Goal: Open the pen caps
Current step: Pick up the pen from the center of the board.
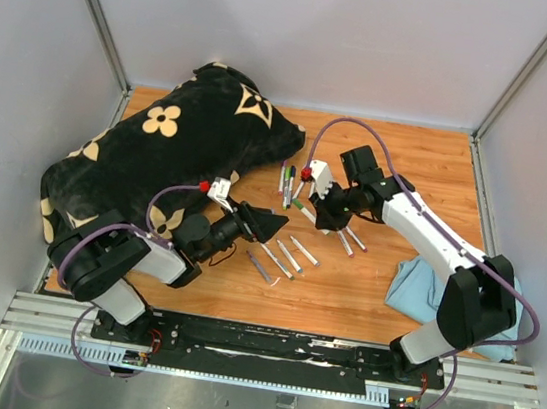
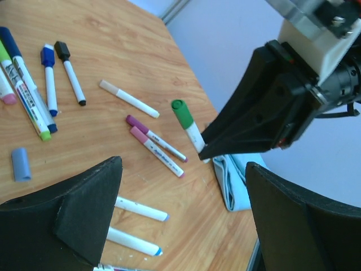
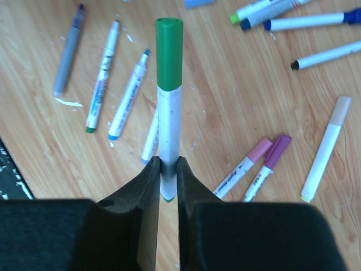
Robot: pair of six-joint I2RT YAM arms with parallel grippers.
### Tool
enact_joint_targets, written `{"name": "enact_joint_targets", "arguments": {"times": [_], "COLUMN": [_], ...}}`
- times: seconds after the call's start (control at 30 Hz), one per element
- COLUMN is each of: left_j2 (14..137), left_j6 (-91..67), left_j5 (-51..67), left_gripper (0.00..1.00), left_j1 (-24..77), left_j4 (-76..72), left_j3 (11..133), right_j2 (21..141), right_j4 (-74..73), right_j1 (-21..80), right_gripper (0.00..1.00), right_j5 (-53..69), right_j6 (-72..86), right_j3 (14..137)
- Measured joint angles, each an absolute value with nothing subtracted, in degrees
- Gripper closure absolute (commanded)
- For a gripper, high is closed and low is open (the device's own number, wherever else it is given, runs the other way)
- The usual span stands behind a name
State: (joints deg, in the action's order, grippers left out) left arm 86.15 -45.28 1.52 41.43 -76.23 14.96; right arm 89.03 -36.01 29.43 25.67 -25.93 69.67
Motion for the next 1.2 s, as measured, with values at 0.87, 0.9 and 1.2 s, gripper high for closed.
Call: {"name": "enact_joint_targets", "arguments": {"times": [0.87,0.9,1.2], "left_j2": [97.8,97.8,97.8], "left_j6": [-53.3,-53.5,-54.5], "left_j5": [-1.0,-0.8,0.8], "left_gripper": [0.42,0.45,0.64], "left_j1": [41.5,41.5,41.8], "left_j4": [-87.4,-87.4,-87.6], "left_j3": [19.0,19.1,20.0], "right_j2": [86.8,86.8,87.2], "right_j4": [-35.9,-35.9,-35.9], "right_j1": [31.2,31.3,32.8], "right_gripper": [0.99,0.99,0.99], "right_j5": [36.0,36.0,36.0], "right_j6": [-25.6,-25.6,-25.8], "right_j3": [68.9,68.9,68.9]}}
